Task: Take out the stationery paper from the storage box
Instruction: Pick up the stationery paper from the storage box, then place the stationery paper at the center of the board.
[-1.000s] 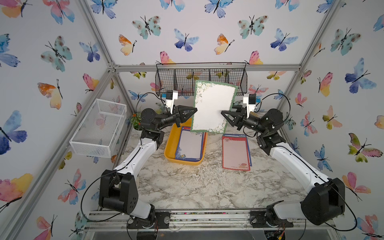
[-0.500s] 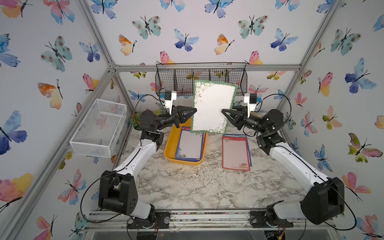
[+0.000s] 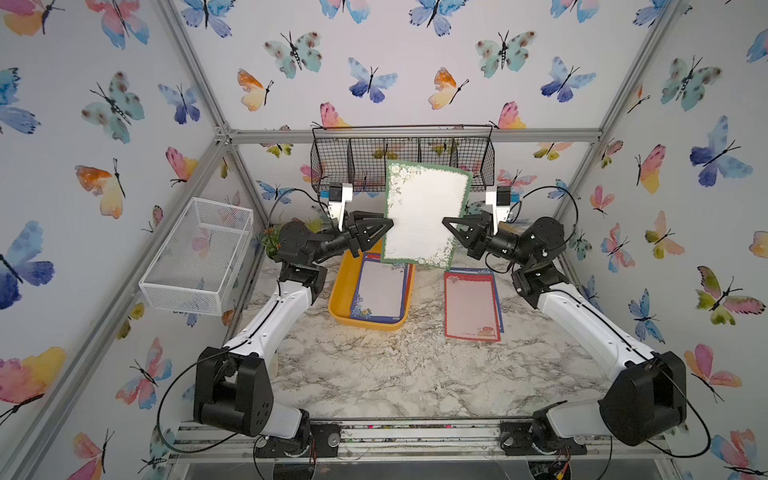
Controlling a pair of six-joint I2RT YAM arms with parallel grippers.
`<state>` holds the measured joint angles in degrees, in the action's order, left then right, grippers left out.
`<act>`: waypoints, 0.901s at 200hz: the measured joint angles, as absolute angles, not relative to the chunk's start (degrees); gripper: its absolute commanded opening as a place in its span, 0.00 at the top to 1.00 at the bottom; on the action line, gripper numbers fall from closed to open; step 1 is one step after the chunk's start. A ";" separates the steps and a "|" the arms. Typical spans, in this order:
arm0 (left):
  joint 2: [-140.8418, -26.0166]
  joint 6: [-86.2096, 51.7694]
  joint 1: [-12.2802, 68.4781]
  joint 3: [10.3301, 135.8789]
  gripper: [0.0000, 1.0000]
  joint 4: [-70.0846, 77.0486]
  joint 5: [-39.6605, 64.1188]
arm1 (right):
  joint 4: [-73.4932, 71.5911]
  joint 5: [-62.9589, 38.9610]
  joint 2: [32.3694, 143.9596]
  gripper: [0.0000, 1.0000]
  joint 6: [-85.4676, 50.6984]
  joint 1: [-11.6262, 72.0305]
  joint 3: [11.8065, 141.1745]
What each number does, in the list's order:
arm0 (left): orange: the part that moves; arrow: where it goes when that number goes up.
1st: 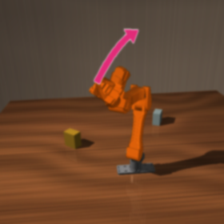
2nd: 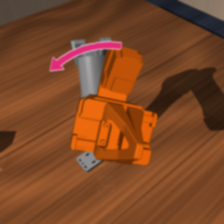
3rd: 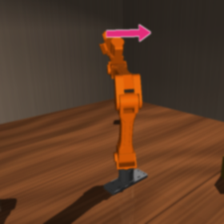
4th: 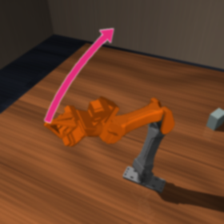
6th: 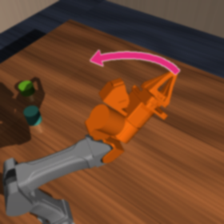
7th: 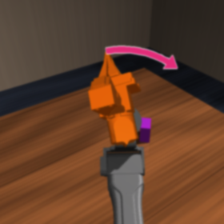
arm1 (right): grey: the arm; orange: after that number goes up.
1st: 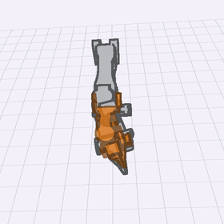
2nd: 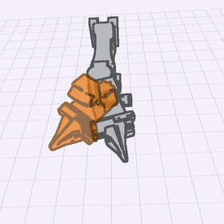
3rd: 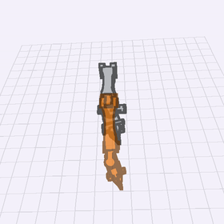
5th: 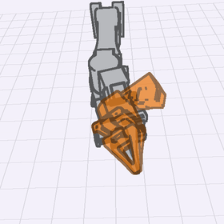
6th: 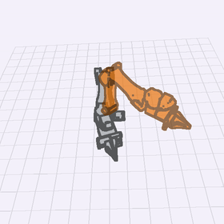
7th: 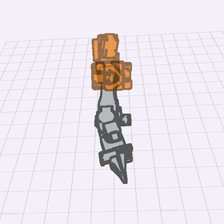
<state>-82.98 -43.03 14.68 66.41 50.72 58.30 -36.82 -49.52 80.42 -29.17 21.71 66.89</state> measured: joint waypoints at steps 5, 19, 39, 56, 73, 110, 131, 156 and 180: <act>-82.94 -42.65 14.68 66.43 0.44 49.95 58.06 | -36.14 -49.47 80.16 0.98 -29.17 21.71 66.85; -82.81 -41.85 14.68 66.43 0.37 48.12 57.56 | -34.26 -49.47 79.18 0.98 -29.15 21.71 66.59; -82.28 -39.92 14.63 66.43 0.29 44.91 56.16 | -30.55 -49.47 77.32 0.98 -29.17 21.71 66.15; -81.14 -37.12 14.61 66.41 0.27 41.32 54.37 | -25.76 -49.28 75.50 0.98 -28.82 21.71 65.82; -78.96 -32.95 14.57 66.35 0.20 36.01 51.16 | -19.49 -48.38 73.73 0.98 -27.81 21.71 65.60; -72.86 -23.38 14.57 63.77 0.20 27.03 42.44 | -4.49 -45.54 71.26 0.98 -24.01 21.54 65.58; -71.22 -19.25 14.39 62.52 0.20 23.57 38.33 | 2.76 -44.27 71.37 0.98 -22.57 21.15 65.60; -70.17 -15.42 14.37 60.75 0.20 20.78 34.33 | 9.23 -42.94 72.05 0.98 -21.76 20.23 65.60; -69.28 -12.62 14.37 59.57 0.20 18.96 31.66 | 13.47 -42.68 74.37 0.98 -21.47 18.44 65.58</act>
